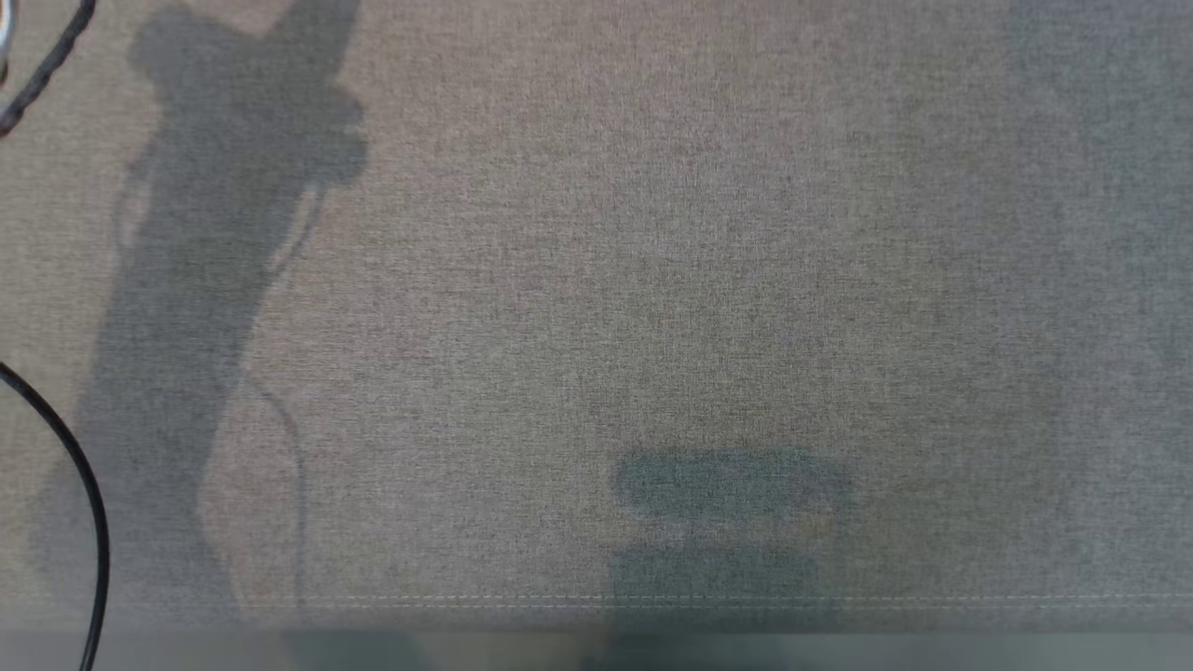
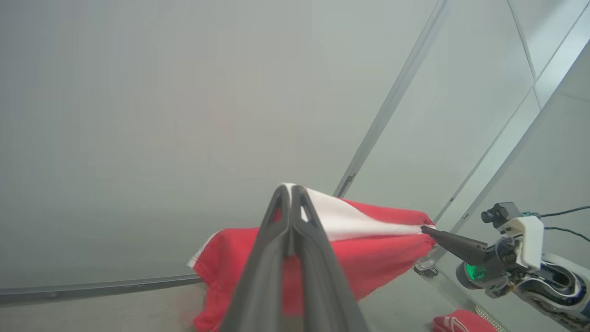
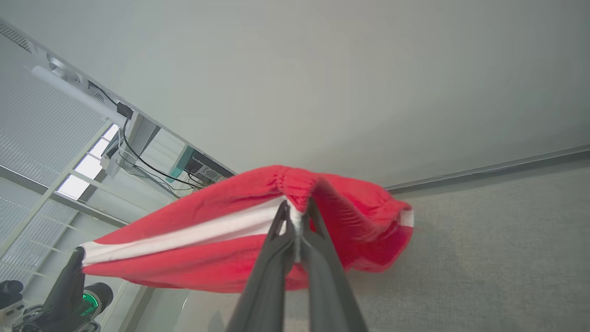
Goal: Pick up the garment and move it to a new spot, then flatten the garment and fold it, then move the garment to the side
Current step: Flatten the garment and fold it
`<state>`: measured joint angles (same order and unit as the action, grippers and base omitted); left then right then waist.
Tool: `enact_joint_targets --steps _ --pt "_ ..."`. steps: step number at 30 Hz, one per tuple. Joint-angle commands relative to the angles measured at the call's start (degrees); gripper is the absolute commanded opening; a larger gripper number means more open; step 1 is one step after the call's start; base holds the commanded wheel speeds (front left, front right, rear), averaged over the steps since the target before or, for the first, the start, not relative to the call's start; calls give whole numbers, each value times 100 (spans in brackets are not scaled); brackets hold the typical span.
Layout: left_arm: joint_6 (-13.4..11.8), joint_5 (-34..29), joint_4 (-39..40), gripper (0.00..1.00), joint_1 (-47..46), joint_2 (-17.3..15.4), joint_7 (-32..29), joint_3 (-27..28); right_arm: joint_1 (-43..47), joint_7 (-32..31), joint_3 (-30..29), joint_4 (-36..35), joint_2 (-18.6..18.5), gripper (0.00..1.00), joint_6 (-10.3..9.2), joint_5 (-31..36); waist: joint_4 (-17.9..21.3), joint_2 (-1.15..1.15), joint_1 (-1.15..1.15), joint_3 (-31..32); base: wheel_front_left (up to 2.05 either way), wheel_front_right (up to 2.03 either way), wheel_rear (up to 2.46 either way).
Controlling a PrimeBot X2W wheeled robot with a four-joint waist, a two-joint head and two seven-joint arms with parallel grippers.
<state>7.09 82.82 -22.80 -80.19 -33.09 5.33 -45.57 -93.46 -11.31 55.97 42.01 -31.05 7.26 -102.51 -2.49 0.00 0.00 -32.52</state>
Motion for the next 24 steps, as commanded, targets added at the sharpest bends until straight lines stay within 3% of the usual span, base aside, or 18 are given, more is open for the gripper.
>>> enact_joint_targets --steps 1,5,10,18,24 --pt "38 22 59 0 -18 -278 70 128 165 -134 -28 42 -99 0 23 -100 42 0 0 -182 0 0 0" --pt "38 273 219 0 470 -247 215 -36 598 -355 74 -24 -250 0 23 -239 50 0 0 -420 0 0 0" --pt "39 373 831 0 1374 -453 481 -403 1508 -718 114 -697 -636 0 23 -554 47 0 0 -343 0 0 0" --pt "39 492 1586 0 2678 -895 848 -657 3030 -572 76 -2201 -1426 0 23 -685 -49 0 0 345 0 0 0" --pt "39 533 1707 0 3561 -928 953 -496 3987 -192 100 -2841 -1620 0 23 -607 -63 0 0 950 0 0 0"
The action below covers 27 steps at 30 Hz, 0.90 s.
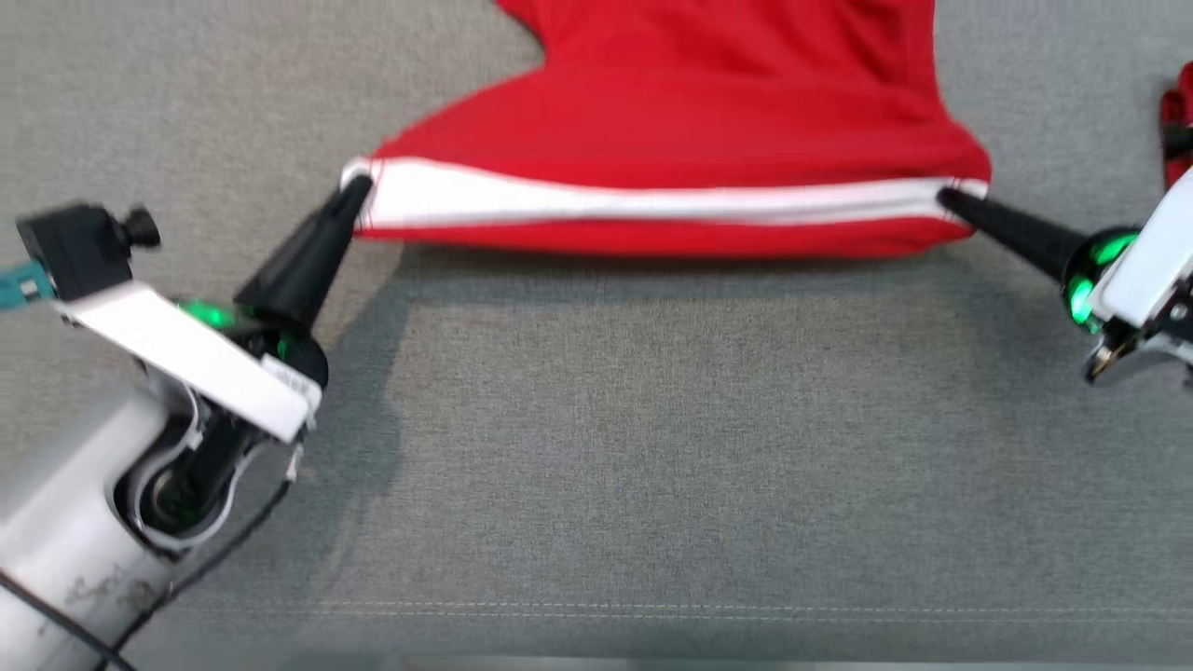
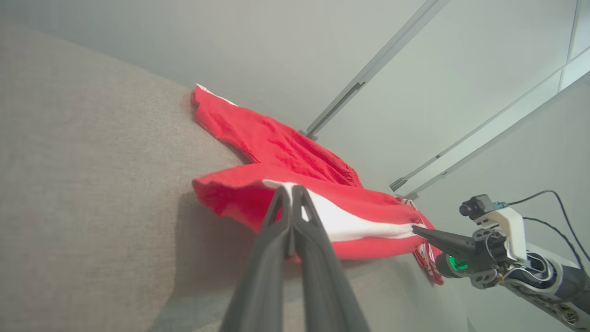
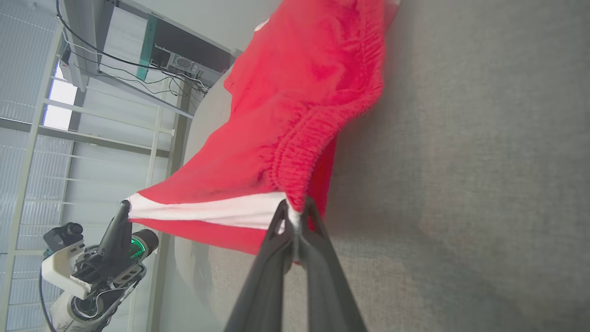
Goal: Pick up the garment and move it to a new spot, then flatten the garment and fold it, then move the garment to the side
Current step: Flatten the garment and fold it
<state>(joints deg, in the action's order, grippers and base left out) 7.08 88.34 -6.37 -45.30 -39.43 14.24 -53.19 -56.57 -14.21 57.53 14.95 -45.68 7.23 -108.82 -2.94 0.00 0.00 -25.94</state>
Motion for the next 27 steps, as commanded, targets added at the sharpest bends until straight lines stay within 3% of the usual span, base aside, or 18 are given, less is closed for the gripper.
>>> enact_joint_targets --steps 1,19,20,21,22,27 --pt "40 -64 26 0 219 -291 66 269 422 165 -58 -195 -159 0 25 51 -12 0 0 385 0 0 0" --pt "40 -525 -574 0 1967 402 75 607 2054 605 34 -138 124 0 25 483 -35 0 0 1288 0 0 0" --pt "40 -543 -621 15 2011 426 75 594 2103 611 33 -115 149 23 25 508 -34 0 0 1305 0 0 0" --pt "40 -577 -670 47 2043 454 75 581 2148 619 36 -88 170 76 25 543 -34 0 0 1329 0 0 0" --pt "40 -604 -726 100 2080 481 75 555 2194 614 49 -65 190 100 25 581 -32 0 0 1358 0 0 0" --pt "40 -710 -1054 100 2210 532 75 289 2396 744 6 26 211 100 25 763 -3 0 0 1509 0 0 0"
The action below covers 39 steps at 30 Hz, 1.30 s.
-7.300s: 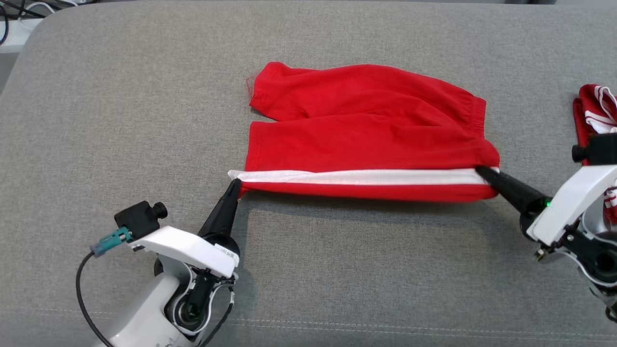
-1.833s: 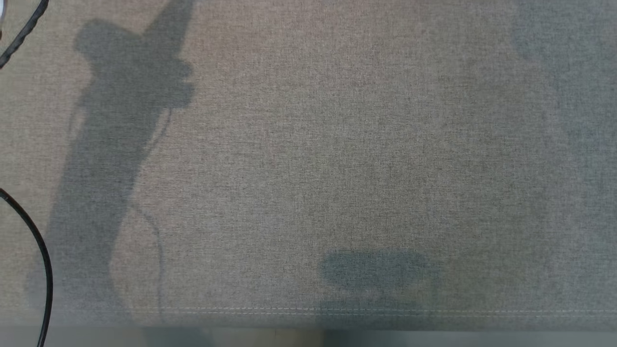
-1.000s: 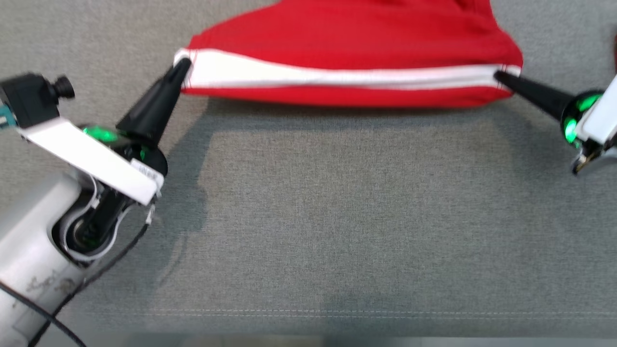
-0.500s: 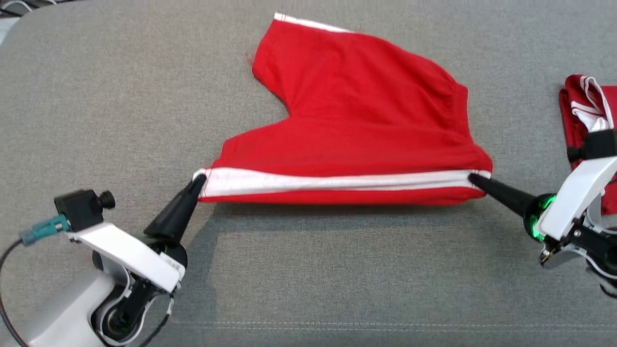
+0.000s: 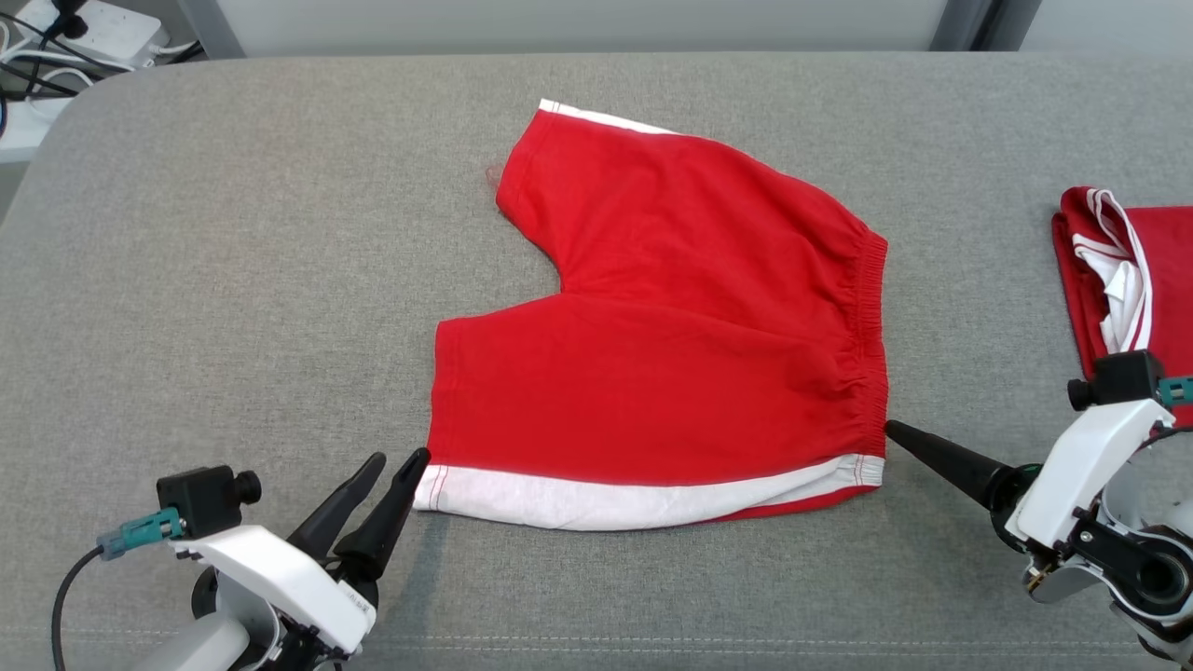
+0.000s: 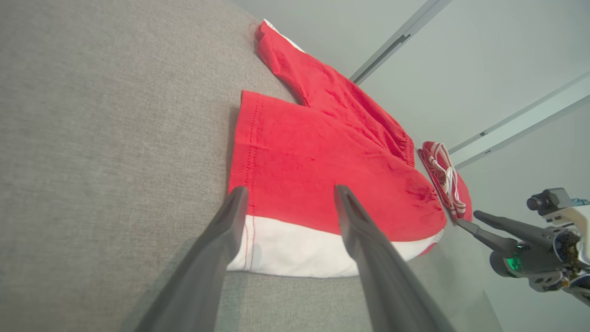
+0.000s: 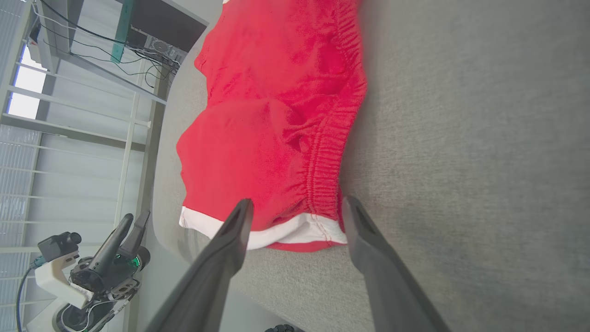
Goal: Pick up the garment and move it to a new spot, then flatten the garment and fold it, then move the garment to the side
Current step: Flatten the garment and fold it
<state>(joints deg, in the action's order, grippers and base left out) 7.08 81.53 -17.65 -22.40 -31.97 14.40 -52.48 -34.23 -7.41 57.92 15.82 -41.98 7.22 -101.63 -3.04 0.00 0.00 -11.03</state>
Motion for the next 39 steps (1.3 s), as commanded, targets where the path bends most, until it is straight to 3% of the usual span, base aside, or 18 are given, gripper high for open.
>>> enact_joint_targets --steps 1,6,11,14,21,24,30,39 --pt "40 -19 33 100 -59 -194 60 243 211 130 -78 -50 -171 100 26 45 8 0 0 46 0 0 0" --pt "40 -340 -168 100 42 -158 60 607 410 700 -313 -50 -298 100 26 307 8 0 0 171 0 0 0" --pt "41 -1487 -337 100 198 118 60 1852 382 1983 -601 356 -246 100 26 1128 -6 0 0 257 0 0 0" --pt "41 -2258 -300 100 403 462 60 2666 323 2220 -920 736 -36 100 26 1720 1 0 0 306 0 0 0" --pt "41 -3774 66 100 867 1237 60 4046 690 2239 -3044 1031 948 100 26 3824 36 0 0 435 0 0 0" --pt "41 -4208 175 100 1044 1487 60 4283 1030 2239 -3740 911 1352 100 26 4792 36 0 0 507 0 0 0" --pt "41 -4591 191 100 1212 1751 60 4543 1408 2240 -4460 773 1869 100 26 5984 41 0 0 641 0 0 0" --pt "41 -5393 161 100 1607 2175 60 5087 1968 2240 -5005 555 2475 100 26 7214 46 0 0 945 0 0 0"
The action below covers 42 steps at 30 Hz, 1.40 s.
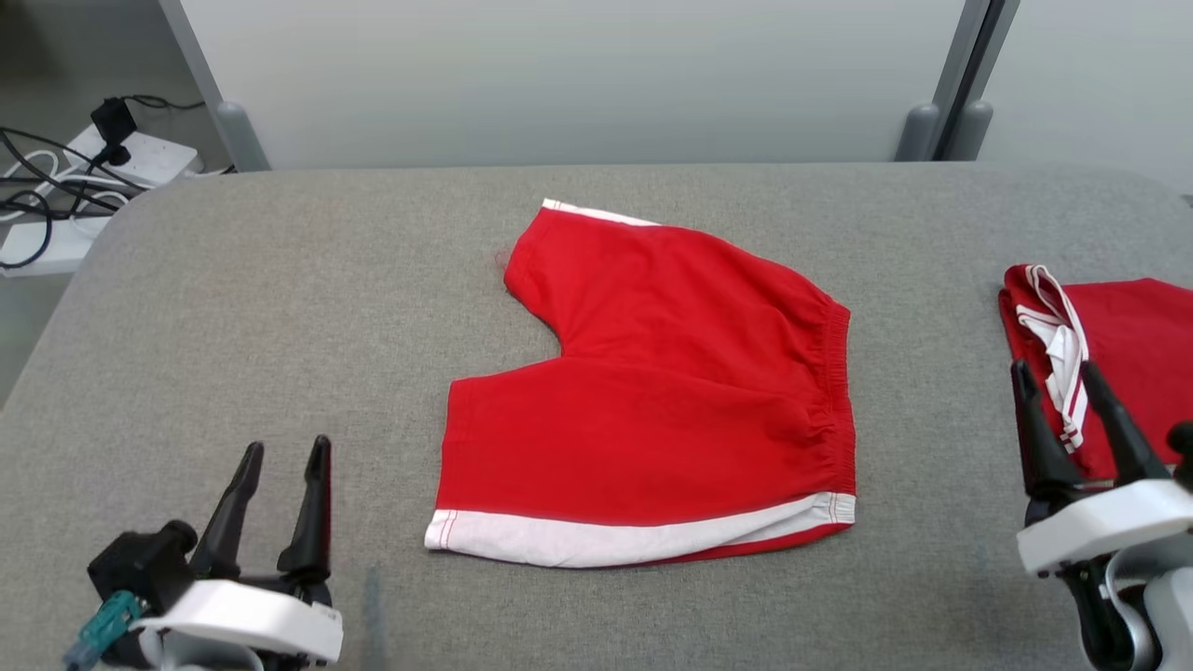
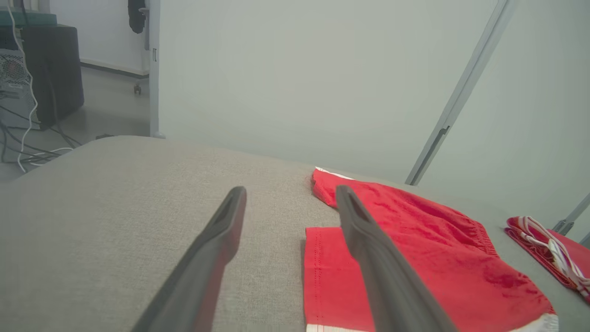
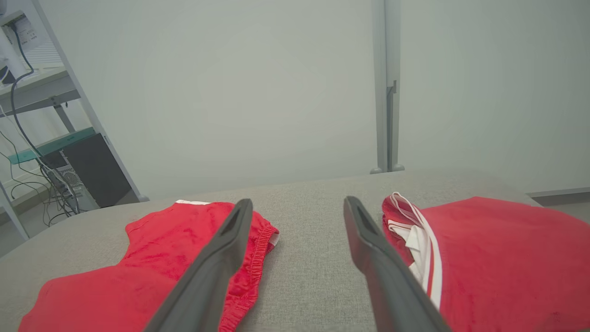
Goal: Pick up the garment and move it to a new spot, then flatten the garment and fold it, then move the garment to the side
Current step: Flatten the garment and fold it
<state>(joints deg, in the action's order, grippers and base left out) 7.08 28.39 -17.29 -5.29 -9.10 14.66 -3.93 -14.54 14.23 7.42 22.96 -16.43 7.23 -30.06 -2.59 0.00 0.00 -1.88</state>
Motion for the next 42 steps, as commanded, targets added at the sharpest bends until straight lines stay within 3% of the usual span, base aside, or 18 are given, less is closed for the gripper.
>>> enact_joint_targets --steps 1,9,21,36,42 --pt "41 -215 109 100 -48 -66 34 321 46 76 -5 -188 -31 100 25 136 9 0 0 67 0 0 0" --pt "41 -1099 229 100 236 317 34 881 497 76 -392 -420 322 100 25 880 -25 0 0 175 0 0 0" --pt "41 -1715 157 100 410 552 34 1092 1054 76 -832 -894 895 100 25 1881 -73 0 0 202 0 0 0" --pt "41 -1789 -35 100 402 617 34 1149 1147 76 -713 -875 1039 100 25 1994 -64 0 0 170 0 0 0" --pt "41 -1737 -125 100 413 620 34 1070 1150 76 -32 -292 942 100 25 1626 -123 0 0 153 0 0 0"
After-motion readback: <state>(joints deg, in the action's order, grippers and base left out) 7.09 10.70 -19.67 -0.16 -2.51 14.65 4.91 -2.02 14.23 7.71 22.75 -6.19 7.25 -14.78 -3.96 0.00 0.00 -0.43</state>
